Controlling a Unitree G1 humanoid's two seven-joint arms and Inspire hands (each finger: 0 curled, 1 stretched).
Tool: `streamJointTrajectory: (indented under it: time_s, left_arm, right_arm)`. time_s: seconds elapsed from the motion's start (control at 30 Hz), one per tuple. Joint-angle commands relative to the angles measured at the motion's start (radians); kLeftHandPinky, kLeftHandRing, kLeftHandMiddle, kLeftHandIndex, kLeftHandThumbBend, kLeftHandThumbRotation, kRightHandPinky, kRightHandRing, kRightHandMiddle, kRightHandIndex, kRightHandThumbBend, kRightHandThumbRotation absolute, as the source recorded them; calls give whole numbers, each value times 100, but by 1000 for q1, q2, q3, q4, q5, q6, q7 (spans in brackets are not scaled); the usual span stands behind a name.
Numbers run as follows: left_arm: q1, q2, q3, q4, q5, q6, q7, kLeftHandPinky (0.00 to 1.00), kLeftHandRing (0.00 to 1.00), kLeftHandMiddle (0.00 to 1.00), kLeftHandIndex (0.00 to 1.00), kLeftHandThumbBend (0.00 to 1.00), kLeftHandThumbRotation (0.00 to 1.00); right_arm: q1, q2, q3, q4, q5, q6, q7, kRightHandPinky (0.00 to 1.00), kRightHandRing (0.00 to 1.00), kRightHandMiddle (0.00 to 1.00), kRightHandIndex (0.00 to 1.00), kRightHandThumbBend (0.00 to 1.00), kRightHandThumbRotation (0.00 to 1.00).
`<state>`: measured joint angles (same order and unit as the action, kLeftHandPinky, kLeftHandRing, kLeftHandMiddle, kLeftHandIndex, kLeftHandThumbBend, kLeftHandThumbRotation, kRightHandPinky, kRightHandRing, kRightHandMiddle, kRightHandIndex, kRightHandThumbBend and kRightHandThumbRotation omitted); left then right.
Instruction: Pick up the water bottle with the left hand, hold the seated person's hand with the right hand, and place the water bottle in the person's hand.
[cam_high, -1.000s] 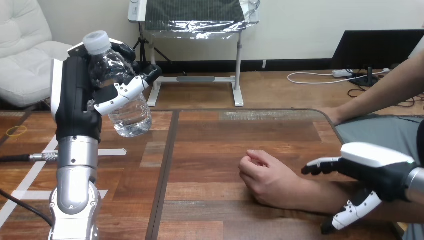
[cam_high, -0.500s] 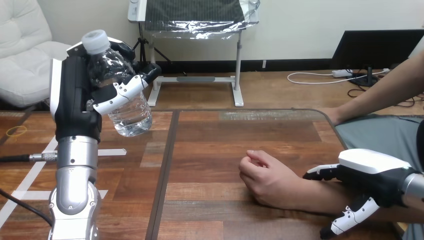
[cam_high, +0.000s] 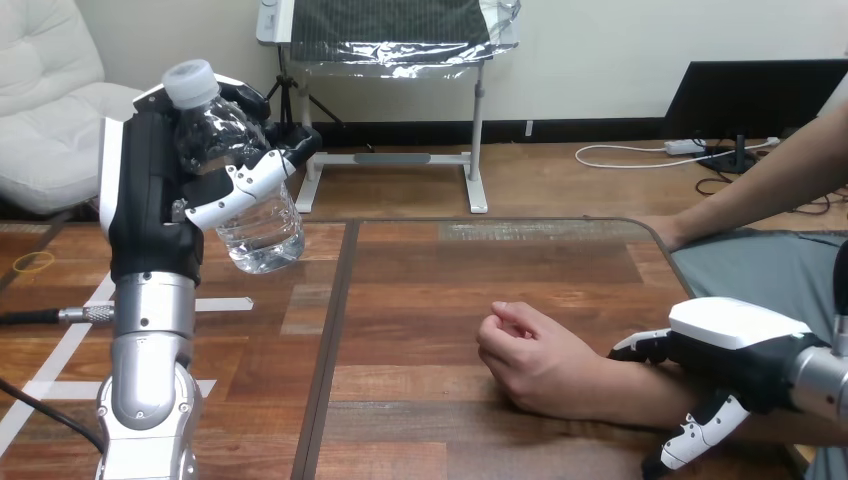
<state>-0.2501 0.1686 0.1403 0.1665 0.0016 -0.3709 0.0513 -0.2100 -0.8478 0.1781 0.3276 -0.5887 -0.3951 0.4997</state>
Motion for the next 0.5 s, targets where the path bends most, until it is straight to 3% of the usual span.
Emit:
streamJointTrajectory:
  time_s: [0.0, 0.47]
  left_arm:
    - [-42, -1, 12, -25, -15, -24, -3, 25, 31, 37, 40, 71, 0]
    - [-37, 1, 13, -37, -18, -18, -8, 25, 31, 37, 40, 70, 0]
  right_arm:
    - [-66, 33, 23, 29, -19, 27, -31, 72, 83, 84, 85, 100, 42]
    - [-99, 63, 63, 107, -59, 48, -94, 63, 80, 82, 82, 100, 36]
